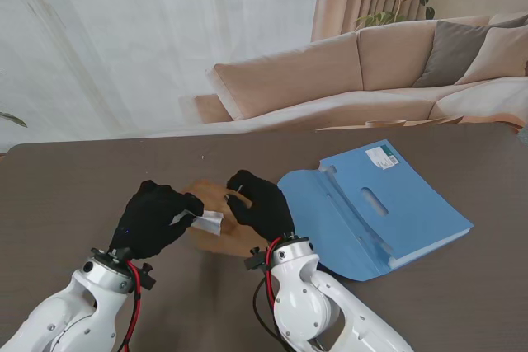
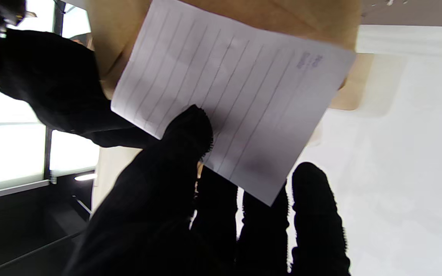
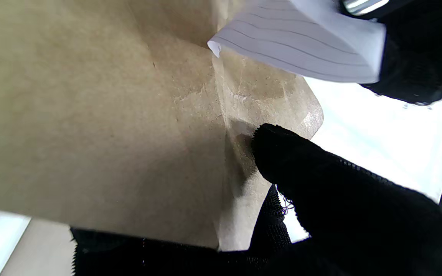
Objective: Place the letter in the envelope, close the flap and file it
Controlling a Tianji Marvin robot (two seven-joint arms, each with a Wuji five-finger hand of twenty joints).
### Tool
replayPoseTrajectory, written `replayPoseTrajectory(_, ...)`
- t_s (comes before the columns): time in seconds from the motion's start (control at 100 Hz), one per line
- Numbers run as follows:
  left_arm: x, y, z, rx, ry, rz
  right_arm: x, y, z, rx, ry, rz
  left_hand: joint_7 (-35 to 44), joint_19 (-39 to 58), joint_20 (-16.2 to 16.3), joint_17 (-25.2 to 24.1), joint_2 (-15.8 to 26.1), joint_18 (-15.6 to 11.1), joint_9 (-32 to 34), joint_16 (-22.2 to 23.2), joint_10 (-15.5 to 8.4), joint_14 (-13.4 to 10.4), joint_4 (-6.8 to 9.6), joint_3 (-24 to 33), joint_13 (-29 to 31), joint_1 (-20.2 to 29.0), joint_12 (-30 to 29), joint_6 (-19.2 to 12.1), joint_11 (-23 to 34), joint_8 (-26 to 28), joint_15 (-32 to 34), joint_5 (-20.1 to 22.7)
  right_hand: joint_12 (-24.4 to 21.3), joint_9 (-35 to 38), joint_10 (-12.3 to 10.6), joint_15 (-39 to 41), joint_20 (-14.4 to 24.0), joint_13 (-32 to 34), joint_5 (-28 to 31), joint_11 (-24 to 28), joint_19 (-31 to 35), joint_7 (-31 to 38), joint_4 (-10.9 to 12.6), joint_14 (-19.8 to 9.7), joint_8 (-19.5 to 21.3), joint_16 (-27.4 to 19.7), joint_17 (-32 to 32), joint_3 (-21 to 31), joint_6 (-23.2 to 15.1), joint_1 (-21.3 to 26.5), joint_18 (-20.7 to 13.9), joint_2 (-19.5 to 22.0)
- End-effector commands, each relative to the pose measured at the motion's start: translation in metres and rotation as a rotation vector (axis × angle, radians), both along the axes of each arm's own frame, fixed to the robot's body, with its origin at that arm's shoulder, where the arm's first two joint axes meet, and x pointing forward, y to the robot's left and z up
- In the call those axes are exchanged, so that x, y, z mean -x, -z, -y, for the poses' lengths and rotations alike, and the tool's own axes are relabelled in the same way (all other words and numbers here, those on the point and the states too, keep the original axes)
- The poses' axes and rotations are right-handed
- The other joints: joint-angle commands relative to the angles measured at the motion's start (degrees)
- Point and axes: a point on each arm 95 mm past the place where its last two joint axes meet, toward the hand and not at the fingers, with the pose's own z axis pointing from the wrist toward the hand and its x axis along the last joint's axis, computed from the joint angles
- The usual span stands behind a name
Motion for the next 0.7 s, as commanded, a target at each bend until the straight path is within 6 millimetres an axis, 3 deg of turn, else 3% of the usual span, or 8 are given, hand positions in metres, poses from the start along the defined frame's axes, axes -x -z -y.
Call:
replayPoseTrajectory(0.0, 0.002, 0.001, 0.004, 0.01, -0.009, -0.017, 0.003, -0.002, -0.006, -0.02, -0.026, -0.014, 2.8, 2.2, 1.6, 0.5, -0.9, 1.1, 1.3, -1.0, 1.3, 0.6, -1.22, 2.3, 1.2, 0.3, -0.5, 2.0, 2.2, -0.3, 1.9, 0.1, 0.4, -0.7, -0.3, 1.6, -0.7, 1.1, -0.2, 1.2, 7.3, 2.6, 2.0, 0.7, 0.8, 0.5, 1.0, 1.1, -0.8, 1.6, -0.9, 0.9)
replayPoseTrajectory(0.12, 0.0, 0.002, 0.005, 0.019, -0.038, -0.037, 0.004, -0.001, -0.007, -0.032, -0.032, -0.023, 2.7, 2.8, 1.7, 1.3, -0.3, 1.5, 1.7, -2.1, 1.4, 0.6, -1.37, 2.1, 1.7, -0.1, -1.3, 3.3, 2.4, -0.3, 2.2, -1.6, 0.4, -1.0, -0.4, 1.6, -0.7, 1.1, -0.5, 1.3, 7.3, 2.9, 2.1, 0.7, 1.2, 0.5, 1.0, 1.2, -0.9, 1.9, -0.9, 1.1)
replayPoseTrajectory(0.27, -0.004, 0.004, 0.002, 0.046, -0.047, -0.065, 0.005, 0.001, -0.006, -0.052, -0.047, -0.045, 2.1, 2.9, 0.9, 2.9, 1.1, 2.4, 4.1, -6.9, 1.3, 1.4, -1.33, 1.0, 3.4, 0.4, -3.9, 4.5, 0.3, -1.2, 0.8, -2.9, 0.5, -1.2, -0.7, 1.5, -0.7, 0.7, -0.6, 1.5, 7.3, 3.5, 2.6, 0.8, 1.9, 0.4, 0.9, 2.1, -1.1, 2.6, -0.9, 1.1)
replayPoseTrajectory(0.37, -0.005, 0.005, -0.002, 0.057, -0.042, -0.098, 0.006, 0.002, -0.006, -0.054, -0.051, -0.052, -5.4, 2.8, 0.6, 2.9, 3.1, 2.4, 4.4, -8.2, 1.0, 1.6, -1.01, -0.5, 3.3, 2.5, -2.6, 6.3, -1.8, -9.1, -0.2, -1.6, 0.4, -1.2, -0.8, 1.5, -0.7, 0.6, -0.7, 1.5, 7.2, 3.7, 2.7, 0.9, 2.1, 0.5, 0.8, 2.4, -1.4, 2.6, -0.9, 1.1)
replayPoseTrajectory(0.44, -0.005, 0.005, -0.005, 0.05, -0.039, -0.112, 0.006, 0.002, -0.005, -0.054, -0.05, -0.053, -8.0, 2.0, 0.0, 2.8, 4.7, 2.6, 4.0, -8.2, 0.9, 1.6, -1.0, -1.9, 3.1, 3.9, -1.2, 5.8, -1.9, -12.5, -0.7, 1.3, 0.4, -1.2, -0.8, 1.5, -0.7, 0.5, -0.7, 1.6, 7.2, 3.7, 2.8, 1.0, 2.1, 0.5, 0.8, 2.4, -1.4, 2.5, -0.9, 1.1)
replayPoseTrajectory(0.53, -0.004, 0.004, -0.009, 0.055, -0.026, -0.133, 0.005, 0.002, -0.005, -0.051, -0.047, -0.053, -4.9, 1.7, -0.3, 2.8, 6.2, 2.7, 3.5, -8.6, 0.6, 1.6, -0.72, -2.7, 2.9, 4.4, -0.7, 2.8, -1.1, -10.0, -1.0, 3.2, 0.4, -1.2, -0.8, 1.6, -0.6, 0.6, -0.7, 1.7, 7.2, 3.7, 2.8, 1.0, 2.2, 0.5, 0.8, 2.4, -1.4, 2.5, -0.9, 1.1)
replayPoseTrajectory(0.69, -0.001, 0.002, -0.014, 0.059, 0.008, -0.161, 0.004, 0.002, -0.005, -0.047, -0.044, -0.053, -0.6, 0.9, -0.8, 2.1, 8.7, 2.6, 2.0, -8.8, 0.3, 1.7, -0.45, -2.3, 2.2, 4.4, -1.2, 0.5, -0.5, -2.8, -2.0, 1.3, 0.4, -1.3, -0.8, 1.6, -0.6, 0.6, -0.7, 1.8, 7.2, 3.8, 2.8, 0.9, 2.3, 0.5, 0.8, 2.4, -1.6, 2.4, -0.8, 1.3)
